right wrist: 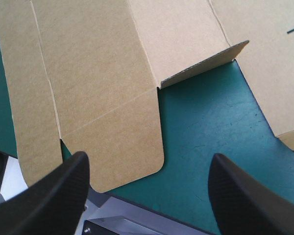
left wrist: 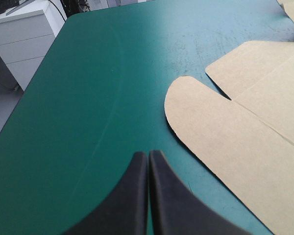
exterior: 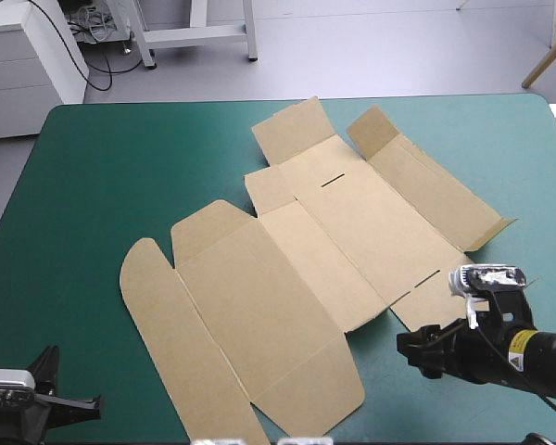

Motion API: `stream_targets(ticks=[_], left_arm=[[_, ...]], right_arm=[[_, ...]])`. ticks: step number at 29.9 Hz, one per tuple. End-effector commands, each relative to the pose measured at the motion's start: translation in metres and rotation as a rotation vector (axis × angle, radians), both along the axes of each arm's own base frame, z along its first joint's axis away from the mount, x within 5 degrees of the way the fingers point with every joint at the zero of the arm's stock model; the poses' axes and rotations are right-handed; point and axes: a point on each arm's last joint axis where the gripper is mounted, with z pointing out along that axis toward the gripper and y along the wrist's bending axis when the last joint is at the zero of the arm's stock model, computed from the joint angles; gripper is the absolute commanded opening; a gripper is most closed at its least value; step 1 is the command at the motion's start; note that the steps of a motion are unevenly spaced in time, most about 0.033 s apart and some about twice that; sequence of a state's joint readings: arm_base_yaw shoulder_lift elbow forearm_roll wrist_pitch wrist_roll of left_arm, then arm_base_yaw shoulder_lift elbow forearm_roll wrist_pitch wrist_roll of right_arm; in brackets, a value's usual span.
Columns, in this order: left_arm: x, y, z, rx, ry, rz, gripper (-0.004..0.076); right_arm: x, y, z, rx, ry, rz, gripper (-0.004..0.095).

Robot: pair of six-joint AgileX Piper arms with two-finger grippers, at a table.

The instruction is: Fold the box

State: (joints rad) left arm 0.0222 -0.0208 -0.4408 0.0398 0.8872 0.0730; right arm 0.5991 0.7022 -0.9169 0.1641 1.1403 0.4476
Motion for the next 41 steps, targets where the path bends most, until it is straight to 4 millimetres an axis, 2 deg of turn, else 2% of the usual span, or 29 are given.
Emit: stream_targets(ticks=[1, 5, 12, 21, 30, 36, 41], left_arm=[[-0.002, 0.0, 0.013, -0.003, -0.106, -0.006, -0.001], [-0.002, 0.0, 0.013, -0.009, -0.109, -0.003, -0.001], [-0.002, 0.0, 0.013, -0.005, -0.109, -0.001, -0.001], [-0.002, 0.0, 0.013, -0.005, -0.109, -0.001, -0.001], [-0.002, 0.0, 0.013, -0.005, -0.109, -0.001, -0.001], [-0.002, 0.0, 0.013, -0.005, -0.109, -0.001, -0.001], [-0.002, 0.0, 0.013, -0.005, -0.109, -0.001, -0.001]], right_arm=[[0.015, 0.009, 0.006, 0.084, 0.005, -0.088, 0.0624], [0.032, 0.02, 0.001, 0.12, 0.066, -0.159, 0.0624], [0.061, 0.043, -0.023, 0.091, 0.241, -0.217, 0.0624], [0.098, 0.066, -0.053, 0.085, 0.337, -0.335, 0.0624], [0.115, 0.069, -0.075, 0.056, 0.439, -0.543, 0.0624], [0.117, 0.066, -0.075, 0.127, 0.491, -0.739, 0.0624], [0.12, 0.064, -0.075, 0.127, 0.46, -0.769, 0.0624]])
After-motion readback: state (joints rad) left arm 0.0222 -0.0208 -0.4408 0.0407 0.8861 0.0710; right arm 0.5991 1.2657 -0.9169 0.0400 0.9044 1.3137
